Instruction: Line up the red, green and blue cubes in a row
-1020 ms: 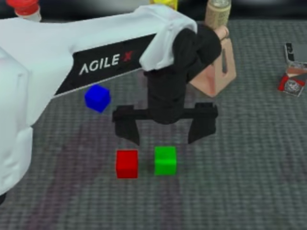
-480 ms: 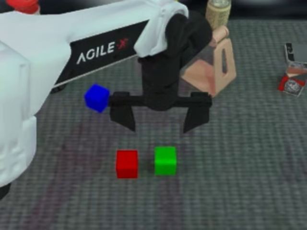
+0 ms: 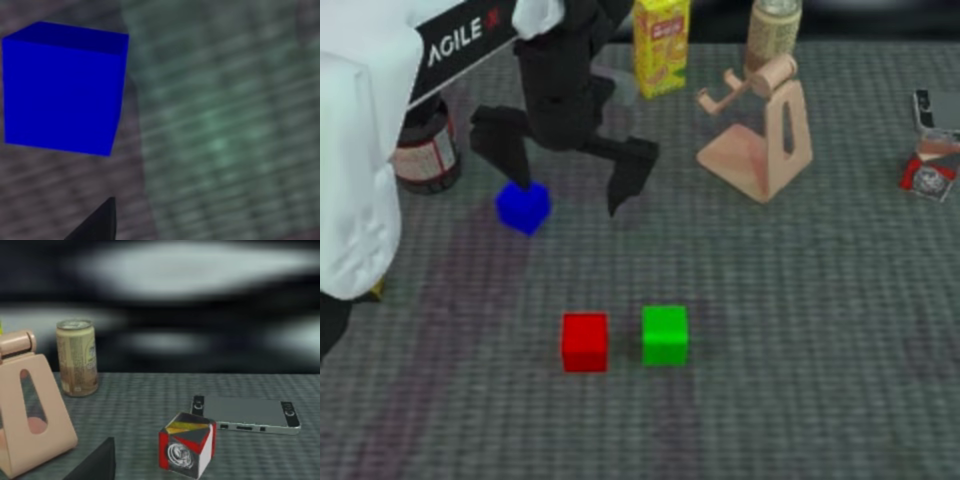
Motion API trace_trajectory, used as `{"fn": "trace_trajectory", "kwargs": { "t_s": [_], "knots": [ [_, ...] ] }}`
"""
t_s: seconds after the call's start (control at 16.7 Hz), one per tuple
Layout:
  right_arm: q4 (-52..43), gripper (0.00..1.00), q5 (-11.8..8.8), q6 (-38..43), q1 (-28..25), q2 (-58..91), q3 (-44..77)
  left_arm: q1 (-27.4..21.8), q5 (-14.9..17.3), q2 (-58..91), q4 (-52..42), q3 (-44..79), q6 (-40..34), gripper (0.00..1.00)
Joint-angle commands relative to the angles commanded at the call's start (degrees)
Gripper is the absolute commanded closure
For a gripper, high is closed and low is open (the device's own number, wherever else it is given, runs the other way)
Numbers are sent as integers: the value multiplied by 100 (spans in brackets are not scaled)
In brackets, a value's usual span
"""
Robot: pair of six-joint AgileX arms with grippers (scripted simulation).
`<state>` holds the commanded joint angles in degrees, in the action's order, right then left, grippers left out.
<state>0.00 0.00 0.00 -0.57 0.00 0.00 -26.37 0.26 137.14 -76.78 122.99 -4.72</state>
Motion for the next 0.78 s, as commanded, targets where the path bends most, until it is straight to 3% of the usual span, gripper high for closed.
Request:
{"fn": "trace_trajectory", "kwargs": {
  "t_s": [0.3, 0.78],
  "knots": [
    [0, 0, 0, 0, 0, 0, 0, 790, 10, 484, -271, 815, 1494, 0],
    [0, 0, 0, 0, 0, 0, 0, 892, 8, 535, -198, 829, 1663, 0]
  ]
}}
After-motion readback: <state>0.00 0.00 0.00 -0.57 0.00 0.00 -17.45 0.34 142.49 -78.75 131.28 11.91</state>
